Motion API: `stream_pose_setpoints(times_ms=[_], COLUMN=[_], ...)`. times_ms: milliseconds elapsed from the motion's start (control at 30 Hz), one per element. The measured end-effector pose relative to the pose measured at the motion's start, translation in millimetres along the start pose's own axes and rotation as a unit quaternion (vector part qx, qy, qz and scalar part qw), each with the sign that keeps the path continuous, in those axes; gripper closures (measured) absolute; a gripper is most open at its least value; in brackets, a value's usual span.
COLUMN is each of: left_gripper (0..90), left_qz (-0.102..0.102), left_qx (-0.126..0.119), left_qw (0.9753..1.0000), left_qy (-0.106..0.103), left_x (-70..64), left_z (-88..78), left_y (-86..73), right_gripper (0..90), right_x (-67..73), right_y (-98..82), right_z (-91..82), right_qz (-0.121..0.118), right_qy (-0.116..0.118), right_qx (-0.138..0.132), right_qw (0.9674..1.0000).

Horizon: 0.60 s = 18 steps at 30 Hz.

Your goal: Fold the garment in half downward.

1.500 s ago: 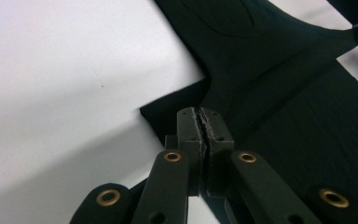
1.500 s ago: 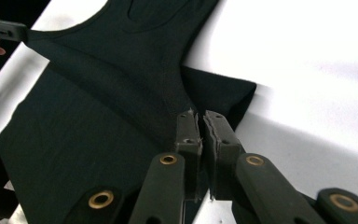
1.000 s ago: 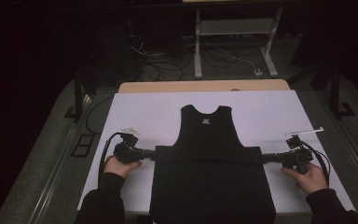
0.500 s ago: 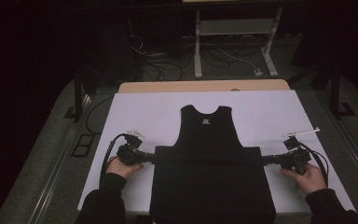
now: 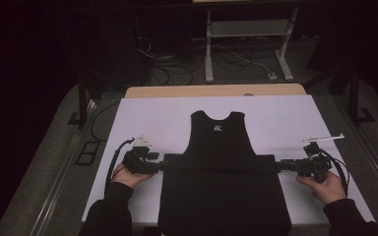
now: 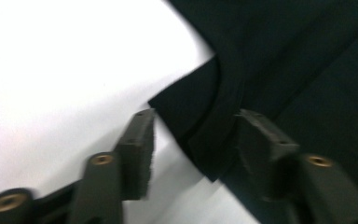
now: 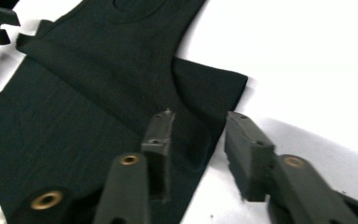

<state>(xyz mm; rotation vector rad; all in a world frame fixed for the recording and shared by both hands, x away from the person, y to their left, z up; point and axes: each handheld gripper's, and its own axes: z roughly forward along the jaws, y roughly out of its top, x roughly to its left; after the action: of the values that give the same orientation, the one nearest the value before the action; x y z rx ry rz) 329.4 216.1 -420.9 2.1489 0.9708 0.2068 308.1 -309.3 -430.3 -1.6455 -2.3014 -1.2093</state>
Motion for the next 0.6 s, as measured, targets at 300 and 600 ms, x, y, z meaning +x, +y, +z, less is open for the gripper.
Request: stream_pose_setpoints(times_ms=[300, 600], left_gripper=[23.1, 10.8], left_qz=[-0.018, -0.018], left_qx=[-0.035, -0.036], left_qw=[0.9985, 0.9977], left_qy=[-0.039, -0.054], left_x=[5.9, 9.4], left_z=[-6.4, -6.2], left_y=[4.7, 10.3], right_gripper=[37.1, 16.2], right_x=[-0.4, -0.9], right_y=[6.2, 16.7], right_z=[-7.9, -11.3], right_qz=[-0.019, -0.041], right_qy=[0.012, 0.011], right_qx=[-0.032, -0.049], right_qw=[0.9992, 0.9979])
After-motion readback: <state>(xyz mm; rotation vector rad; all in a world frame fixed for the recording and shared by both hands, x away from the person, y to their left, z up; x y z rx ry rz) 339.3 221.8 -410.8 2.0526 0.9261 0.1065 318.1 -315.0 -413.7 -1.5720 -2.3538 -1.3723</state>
